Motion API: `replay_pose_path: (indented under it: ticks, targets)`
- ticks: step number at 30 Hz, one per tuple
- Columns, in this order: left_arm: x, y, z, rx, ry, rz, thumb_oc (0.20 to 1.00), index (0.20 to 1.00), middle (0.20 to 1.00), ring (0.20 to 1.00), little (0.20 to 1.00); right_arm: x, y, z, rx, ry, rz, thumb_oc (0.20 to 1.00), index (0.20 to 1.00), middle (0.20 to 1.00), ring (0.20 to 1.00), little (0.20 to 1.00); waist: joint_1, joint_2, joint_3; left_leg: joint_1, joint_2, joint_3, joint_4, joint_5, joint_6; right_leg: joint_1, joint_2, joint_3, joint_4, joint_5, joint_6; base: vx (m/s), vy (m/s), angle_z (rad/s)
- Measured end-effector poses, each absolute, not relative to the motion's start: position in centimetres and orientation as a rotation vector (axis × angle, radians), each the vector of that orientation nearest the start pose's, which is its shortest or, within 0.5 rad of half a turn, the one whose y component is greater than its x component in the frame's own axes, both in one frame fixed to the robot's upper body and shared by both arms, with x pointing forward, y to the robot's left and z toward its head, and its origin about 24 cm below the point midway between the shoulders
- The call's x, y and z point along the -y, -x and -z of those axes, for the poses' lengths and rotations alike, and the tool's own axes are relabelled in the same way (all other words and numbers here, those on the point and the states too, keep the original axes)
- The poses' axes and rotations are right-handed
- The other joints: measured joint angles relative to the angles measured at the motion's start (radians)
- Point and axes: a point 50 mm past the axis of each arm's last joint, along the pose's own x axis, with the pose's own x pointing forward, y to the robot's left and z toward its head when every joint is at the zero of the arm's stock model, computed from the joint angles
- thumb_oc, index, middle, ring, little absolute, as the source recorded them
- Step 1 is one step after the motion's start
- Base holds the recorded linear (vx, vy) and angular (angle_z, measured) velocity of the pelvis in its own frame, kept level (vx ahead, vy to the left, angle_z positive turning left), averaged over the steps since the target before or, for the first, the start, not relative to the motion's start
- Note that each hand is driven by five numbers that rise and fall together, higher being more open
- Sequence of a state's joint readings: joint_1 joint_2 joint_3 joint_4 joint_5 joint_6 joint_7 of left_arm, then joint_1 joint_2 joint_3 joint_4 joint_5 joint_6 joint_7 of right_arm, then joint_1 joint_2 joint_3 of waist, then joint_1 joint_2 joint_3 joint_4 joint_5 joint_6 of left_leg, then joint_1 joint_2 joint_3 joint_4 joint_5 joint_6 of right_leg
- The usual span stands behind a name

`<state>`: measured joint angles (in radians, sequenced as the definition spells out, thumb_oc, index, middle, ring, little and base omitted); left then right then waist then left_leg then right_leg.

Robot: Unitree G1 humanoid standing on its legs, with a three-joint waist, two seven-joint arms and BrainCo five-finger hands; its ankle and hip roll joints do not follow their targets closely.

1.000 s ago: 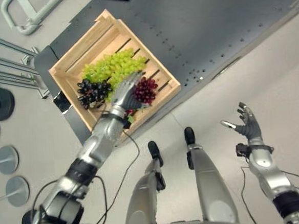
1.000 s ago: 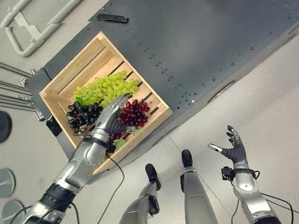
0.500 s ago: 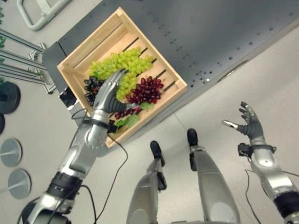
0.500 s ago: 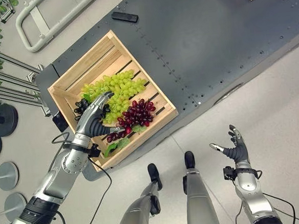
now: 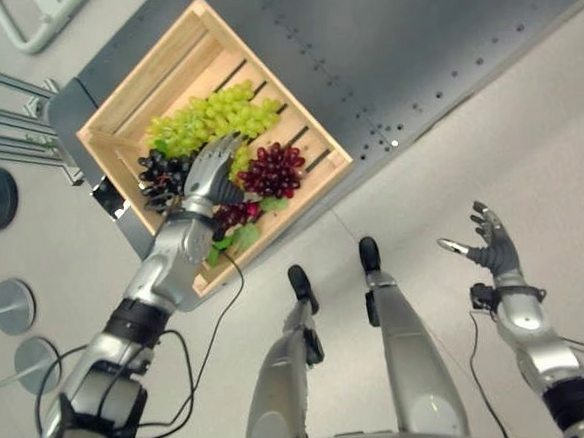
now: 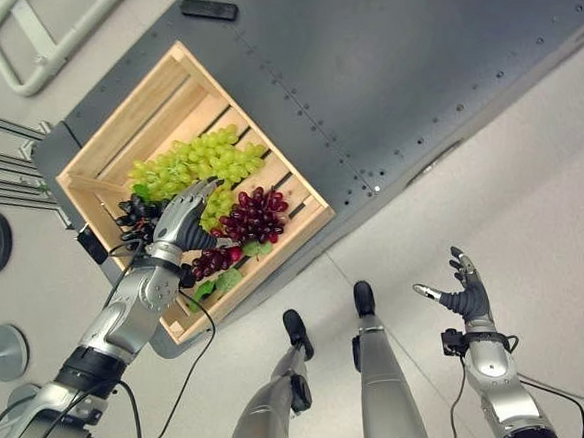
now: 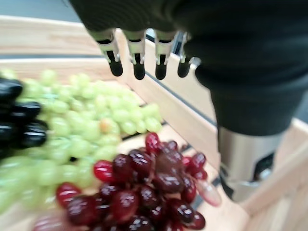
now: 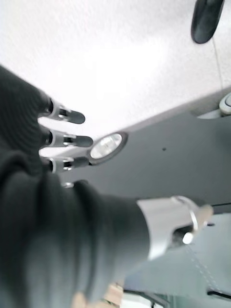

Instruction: Pick up the fruits from the basket on one side to the basket on the other side

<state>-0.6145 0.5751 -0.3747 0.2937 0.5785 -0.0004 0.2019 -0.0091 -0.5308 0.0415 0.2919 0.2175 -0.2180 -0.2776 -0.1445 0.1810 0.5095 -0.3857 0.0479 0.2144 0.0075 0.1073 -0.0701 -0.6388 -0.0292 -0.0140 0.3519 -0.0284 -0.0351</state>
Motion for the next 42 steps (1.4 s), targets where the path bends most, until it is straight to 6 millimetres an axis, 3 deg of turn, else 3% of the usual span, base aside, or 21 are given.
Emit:
replay_pose_path:
  ticks: [9,27,42]
  targets:
    - [-16.5,-35.2,-16.1,0.449,-1.241,-0.007,1.0,1.0,1.0,1.0,1.0,27.8,-24.4,-3.5,-0.019,0.327,0.313,1.0,1.0,1.0,1.0,1.0,-0.007,0.0,0.0,-0.028,-0.001,0.006,0.002,0.0,0.0,-0.037,0.004,0.015,0.001,0.001,0.001,0.01,0.003,-0.02]
    - [-14.0,-37.3,-13.5,0.351,-1.433,0.08,1.0,1.0,1.0,1.0,1.0,27.7,-24.4,-3.5,-0.011,0.32,0.333,1.0,1.0,1.0,1.0,1.0,-0.01,0.0,0.0,-0.048,-0.004,0.017,0.002,0.0,0.0,-0.063,0.005,0.031,0.01,0.007,0.001,0.0,0.001,-0.01]
    - [-15.2,-37.6,-13.2,0.311,-1.545,0.032,1.0,1.0,1.0,1.0,1.0,27.6,-24.5,-3.6,0.001,0.315,0.336,1.0,1.0,1.0,1.0,1.0,-0.006,0.0,0.0,-0.048,-0.005,0.027,0.002,0.0,0.0,-0.068,0.006,0.034,0.012,0.007,0.002,0.0,0.0,0.0]
